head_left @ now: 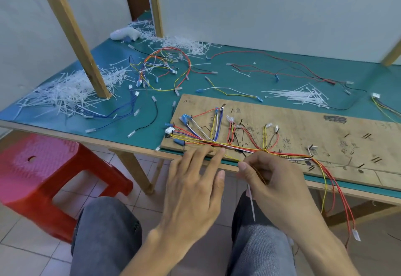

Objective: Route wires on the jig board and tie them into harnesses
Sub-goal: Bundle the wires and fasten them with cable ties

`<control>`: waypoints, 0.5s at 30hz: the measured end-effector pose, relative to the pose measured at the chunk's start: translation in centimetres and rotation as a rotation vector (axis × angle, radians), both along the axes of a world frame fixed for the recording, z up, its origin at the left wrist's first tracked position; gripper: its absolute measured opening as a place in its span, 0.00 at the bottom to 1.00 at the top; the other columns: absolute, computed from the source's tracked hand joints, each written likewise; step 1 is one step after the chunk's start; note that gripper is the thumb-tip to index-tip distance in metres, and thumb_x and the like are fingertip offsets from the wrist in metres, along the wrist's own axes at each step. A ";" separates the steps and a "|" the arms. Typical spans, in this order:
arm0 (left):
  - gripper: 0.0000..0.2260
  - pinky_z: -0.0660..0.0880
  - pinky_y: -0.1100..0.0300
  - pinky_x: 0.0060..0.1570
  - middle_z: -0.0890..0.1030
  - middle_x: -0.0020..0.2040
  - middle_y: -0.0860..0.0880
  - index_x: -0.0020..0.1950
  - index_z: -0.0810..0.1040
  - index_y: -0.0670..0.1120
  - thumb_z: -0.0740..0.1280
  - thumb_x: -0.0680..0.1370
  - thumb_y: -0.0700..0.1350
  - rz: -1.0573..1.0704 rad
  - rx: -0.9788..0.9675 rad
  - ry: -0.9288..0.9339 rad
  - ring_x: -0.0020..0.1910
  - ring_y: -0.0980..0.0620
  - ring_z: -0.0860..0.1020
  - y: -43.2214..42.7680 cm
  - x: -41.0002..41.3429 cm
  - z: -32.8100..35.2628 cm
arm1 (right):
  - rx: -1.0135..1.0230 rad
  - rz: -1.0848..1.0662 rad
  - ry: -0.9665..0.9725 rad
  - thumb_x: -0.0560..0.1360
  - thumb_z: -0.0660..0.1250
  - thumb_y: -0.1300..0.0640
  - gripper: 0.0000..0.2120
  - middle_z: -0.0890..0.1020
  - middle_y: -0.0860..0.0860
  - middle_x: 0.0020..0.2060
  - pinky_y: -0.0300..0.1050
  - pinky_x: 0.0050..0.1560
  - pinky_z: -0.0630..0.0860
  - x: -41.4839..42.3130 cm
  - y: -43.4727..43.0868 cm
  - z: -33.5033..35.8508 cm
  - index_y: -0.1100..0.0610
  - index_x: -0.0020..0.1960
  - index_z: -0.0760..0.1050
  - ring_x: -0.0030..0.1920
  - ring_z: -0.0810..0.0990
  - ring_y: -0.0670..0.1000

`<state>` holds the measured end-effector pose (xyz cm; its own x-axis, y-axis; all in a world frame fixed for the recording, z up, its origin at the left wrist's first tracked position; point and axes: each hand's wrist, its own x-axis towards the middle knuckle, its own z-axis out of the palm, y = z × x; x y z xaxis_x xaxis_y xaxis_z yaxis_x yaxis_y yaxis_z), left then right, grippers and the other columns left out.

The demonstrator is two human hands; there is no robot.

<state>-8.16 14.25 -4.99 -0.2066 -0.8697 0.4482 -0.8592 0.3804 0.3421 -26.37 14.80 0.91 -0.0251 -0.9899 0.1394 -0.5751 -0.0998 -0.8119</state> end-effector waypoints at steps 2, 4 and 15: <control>0.20 0.68 0.47 0.68 0.71 0.74 0.53 0.79 0.71 0.51 0.56 0.88 0.53 0.008 0.008 -0.054 0.76 0.50 0.67 -0.3 -0.2 -0.3 | -0.003 -0.021 0.007 0.82 0.71 0.51 0.09 0.85 0.46 0.34 0.56 0.43 0.82 -0.3 0.0 0.0 0.48 0.43 0.80 0.34 0.84 0.48; 0.21 0.67 0.45 0.70 0.70 0.75 0.54 0.81 0.69 0.52 0.55 0.88 0.54 0.016 0.029 -0.091 0.78 0.50 0.65 -0.5 -0.4 -0.9 | -0.028 -0.043 0.043 0.81 0.71 0.49 0.08 0.84 0.44 0.32 0.49 0.41 0.80 -0.7 0.2 0.1 0.46 0.43 0.80 0.35 0.83 0.46; 0.25 0.58 0.45 0.80 0.63 0.84 0.53 0.85 0.62 0.49 0.54 0.88 0.54 0.020 0.011 -0.078 0.84 0.55 0.56 0.0 -1.4 -2.6 | -0.239 -0.112 -0.139 0.81 0.72 0.51 0.04 0.86 0.40 0.44 0.34 0.47 0.78 -1.3 -2.2 3.0 0.45 0.47 0.82 0.46 0.84 0.44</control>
<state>-9.53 14.27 -7.60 -0.2226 -0.8788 0.4220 -0.8909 0.3591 0.2779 -27.65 12.56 3.89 -0.1678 -0.9195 0.3554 -0.4782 -0.2393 -0.8450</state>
